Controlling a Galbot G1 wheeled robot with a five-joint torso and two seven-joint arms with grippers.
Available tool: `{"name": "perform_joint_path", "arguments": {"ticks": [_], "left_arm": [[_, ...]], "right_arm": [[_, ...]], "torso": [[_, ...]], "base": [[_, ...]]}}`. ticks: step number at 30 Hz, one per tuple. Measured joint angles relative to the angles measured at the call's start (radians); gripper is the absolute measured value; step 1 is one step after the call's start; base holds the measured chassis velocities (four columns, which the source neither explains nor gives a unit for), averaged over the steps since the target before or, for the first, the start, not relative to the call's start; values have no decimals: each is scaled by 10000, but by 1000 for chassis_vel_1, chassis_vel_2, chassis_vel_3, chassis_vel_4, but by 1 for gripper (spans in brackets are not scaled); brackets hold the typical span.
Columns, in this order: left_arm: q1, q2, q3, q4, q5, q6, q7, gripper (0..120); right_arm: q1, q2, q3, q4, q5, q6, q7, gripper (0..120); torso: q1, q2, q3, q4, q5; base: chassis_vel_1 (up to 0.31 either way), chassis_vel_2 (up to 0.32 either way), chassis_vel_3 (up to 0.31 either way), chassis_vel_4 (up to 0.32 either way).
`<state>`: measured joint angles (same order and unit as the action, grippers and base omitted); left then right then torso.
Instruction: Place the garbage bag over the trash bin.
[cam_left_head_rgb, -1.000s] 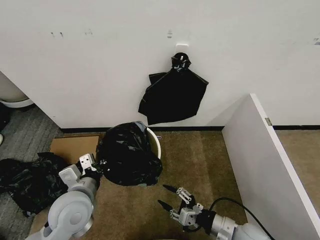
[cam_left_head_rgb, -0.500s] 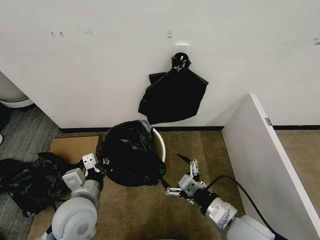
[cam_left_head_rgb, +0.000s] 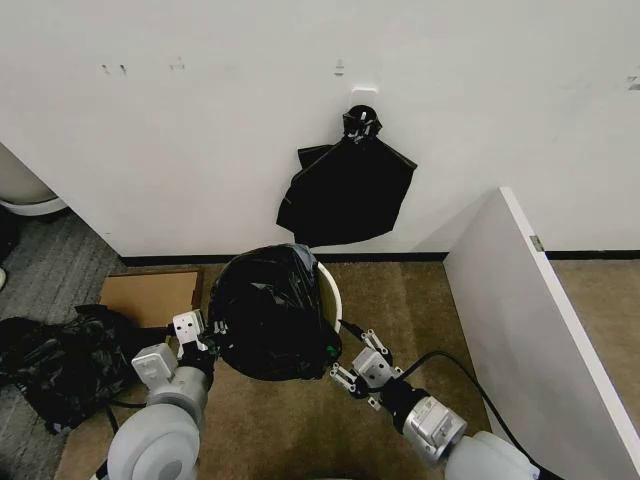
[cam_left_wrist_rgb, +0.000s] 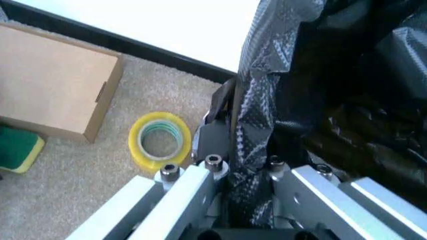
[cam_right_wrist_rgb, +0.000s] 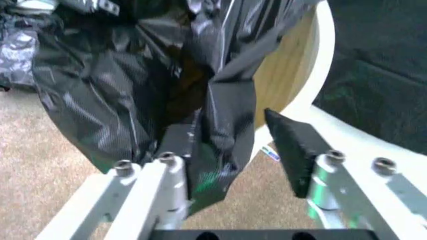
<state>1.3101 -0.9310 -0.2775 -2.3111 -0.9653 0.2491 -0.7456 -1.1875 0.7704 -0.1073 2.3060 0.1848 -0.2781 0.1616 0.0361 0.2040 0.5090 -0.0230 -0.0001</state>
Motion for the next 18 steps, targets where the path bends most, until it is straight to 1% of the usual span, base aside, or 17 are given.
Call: {"name": "perform_joint_path", "arguments": {"ticks": [1, 3, 5, 6, 7, 8, 9, 18], "left_arm": [[0, 5, 0, -30, 1, 0, 0, 0], [0, 5, 0, -30, 1, 0, 0, 0], [9, 27, -6, -89, 2, 0, 1, 0], [12, 34, -7, -89, 1, 0, 1, 0], [12, 38, -9, -89, 1, 0, 2, 0], [10, 38, -8, -89, 1, 0, 4, 0], [2, 35, -8, -76, 2, 0, 7, 0], [47, 27, -29, 74, 103, -11, 100, 0]], "right_arm": [[0, 6, 0, -46, 3, 37, 7, 29], [0, 6, 0, -46, 3, 37, 7, 29], [-1, -5, 42, -79, 73, 150, 30, 16], [5, -13, 51, -79, 96, 166, 32, 15], [19, -21, 55, -77, 123, 181, 32, 8], [26, -21, 55, -77, 132, 186, 32, 5], [35, -21, 55, -76, 140, 194, 35, 1], [12, 48, 257, -39, 488, 279, 477, 0]], "torso": [[0, 0, 0, 0, 1], [0, 0, 0, 0, 1], [0, 0, 0, 0, 1], [0, 0, 0, 0, 0], [0, 0, 0, 0, 1], [0, 0, 0, 1, 1], [0, 0, 0, 1, 1], [0, 0, 0, 1, 0]], "base": [[0, 0, 0, 0], [0, 0, 0, 0], [0, 0, 0, 0], [0, 0, 0, 0], [0, 0, 0, 0], [0, 0, 0, 0], [0, 0, 0, 0], [0, 0, 0, 0]]}}
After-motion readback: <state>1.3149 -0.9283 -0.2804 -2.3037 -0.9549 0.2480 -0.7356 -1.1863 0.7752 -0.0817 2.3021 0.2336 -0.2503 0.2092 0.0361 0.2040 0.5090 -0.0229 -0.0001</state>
